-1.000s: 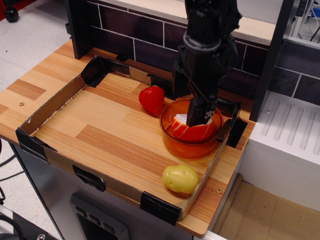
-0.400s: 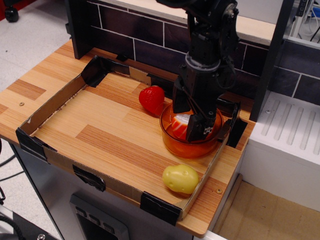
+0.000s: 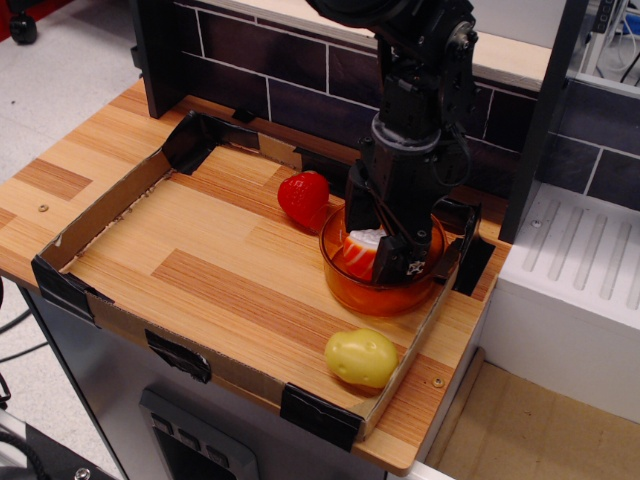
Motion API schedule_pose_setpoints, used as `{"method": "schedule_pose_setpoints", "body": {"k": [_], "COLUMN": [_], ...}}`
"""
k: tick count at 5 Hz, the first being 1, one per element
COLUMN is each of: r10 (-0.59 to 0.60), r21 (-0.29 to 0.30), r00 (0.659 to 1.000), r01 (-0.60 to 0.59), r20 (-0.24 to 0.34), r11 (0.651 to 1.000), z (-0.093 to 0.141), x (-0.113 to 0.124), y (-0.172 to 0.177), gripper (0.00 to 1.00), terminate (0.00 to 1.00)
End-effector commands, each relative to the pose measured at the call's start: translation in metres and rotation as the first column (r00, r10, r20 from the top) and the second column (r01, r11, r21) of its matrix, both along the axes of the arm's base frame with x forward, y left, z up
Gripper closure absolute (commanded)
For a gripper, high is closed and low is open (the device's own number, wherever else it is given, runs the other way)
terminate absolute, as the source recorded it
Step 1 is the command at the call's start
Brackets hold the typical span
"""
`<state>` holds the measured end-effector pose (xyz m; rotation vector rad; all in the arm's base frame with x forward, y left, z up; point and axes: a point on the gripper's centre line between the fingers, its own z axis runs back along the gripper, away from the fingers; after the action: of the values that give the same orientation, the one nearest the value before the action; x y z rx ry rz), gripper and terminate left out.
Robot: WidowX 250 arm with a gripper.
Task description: Take sushi out of pot
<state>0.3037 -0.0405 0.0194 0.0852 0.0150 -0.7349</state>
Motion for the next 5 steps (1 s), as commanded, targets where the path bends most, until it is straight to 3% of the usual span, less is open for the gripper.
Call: {"method": "schedule_pose_setpoints", "body": {"k": [1,2,3,5], "r10": [0.016,0.014,0.031,0.077], "r21": [-0.020,-0.044,-0.060,-0.201], "r00": [0.998,0.997,0.992,0.984], "r01": [-0.015,-0.011,-0.025,-0.043], "r20": [0.055,0.074,0.119,0.163], "r11": [1.000,0.999,0.998,0.979], "z": [0.012,0.022,0.048,0.115], "x": [0.004,0.006,0.011,0.005], "y": [0.000,0.001,0.003,0.026], "gripper": [1.00,1.00,1.00,1.00], "terminate": [0.00,0.00,0.00,0.00]}}
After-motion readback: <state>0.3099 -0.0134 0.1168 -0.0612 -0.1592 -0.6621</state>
